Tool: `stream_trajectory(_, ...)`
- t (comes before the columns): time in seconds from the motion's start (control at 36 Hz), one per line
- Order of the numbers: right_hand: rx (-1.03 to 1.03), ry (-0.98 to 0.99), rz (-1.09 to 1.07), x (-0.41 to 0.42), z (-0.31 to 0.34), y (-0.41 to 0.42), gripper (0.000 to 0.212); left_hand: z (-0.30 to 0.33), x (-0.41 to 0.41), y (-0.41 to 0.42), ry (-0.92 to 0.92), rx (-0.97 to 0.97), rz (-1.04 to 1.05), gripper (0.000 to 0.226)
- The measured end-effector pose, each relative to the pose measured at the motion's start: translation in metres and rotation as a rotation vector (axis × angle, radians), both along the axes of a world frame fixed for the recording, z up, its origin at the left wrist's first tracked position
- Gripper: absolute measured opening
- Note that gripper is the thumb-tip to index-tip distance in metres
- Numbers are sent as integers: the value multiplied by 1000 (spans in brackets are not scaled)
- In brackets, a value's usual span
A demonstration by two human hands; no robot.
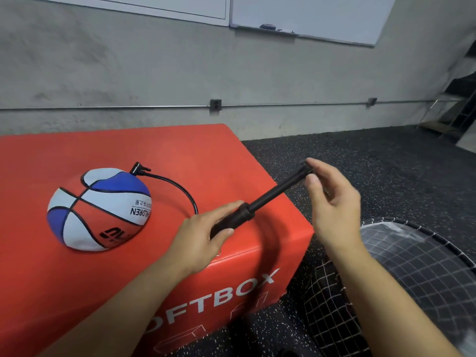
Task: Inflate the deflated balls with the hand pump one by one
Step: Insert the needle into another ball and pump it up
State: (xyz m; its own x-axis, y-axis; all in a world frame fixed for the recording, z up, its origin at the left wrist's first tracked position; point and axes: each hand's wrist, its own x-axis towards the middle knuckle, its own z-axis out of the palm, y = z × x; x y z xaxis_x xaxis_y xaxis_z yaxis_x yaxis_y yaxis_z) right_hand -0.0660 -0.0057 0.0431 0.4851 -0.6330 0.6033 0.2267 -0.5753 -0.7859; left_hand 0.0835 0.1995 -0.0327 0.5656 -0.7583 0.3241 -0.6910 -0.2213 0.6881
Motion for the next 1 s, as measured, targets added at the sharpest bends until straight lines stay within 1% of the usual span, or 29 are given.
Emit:
stream_trajectory(0.17, -3, -10, -31, -7, 10, -5, 29, 1, 0, 1, 3, -13, -1, 67)
stream_trajectory(0.33, -39, -41, -9, 10, 14, 15, 28, 1, 1, 6, 94, -66, 6, 69)
stream_trajectory(0.61, -97, 28, 98, 47, -15, 43, 27, -1, 8, 8, 191, -163, 20, 70)
stream_trajectory(0.75, -108, 88, 153, 55, -33, 53, 28, -1, 11, 7, 202, -173, 26, 66)
stream_trajectory(0.83, -105, 125, 189, 56, -40, 57, 31, -1, 12, 7, 198, -187, 34, 69)
stream_trajectory(1.0, -99, 164, 186, 52, -40, 55, 31, 0, 11, 6, 193, -179, 19, 66)
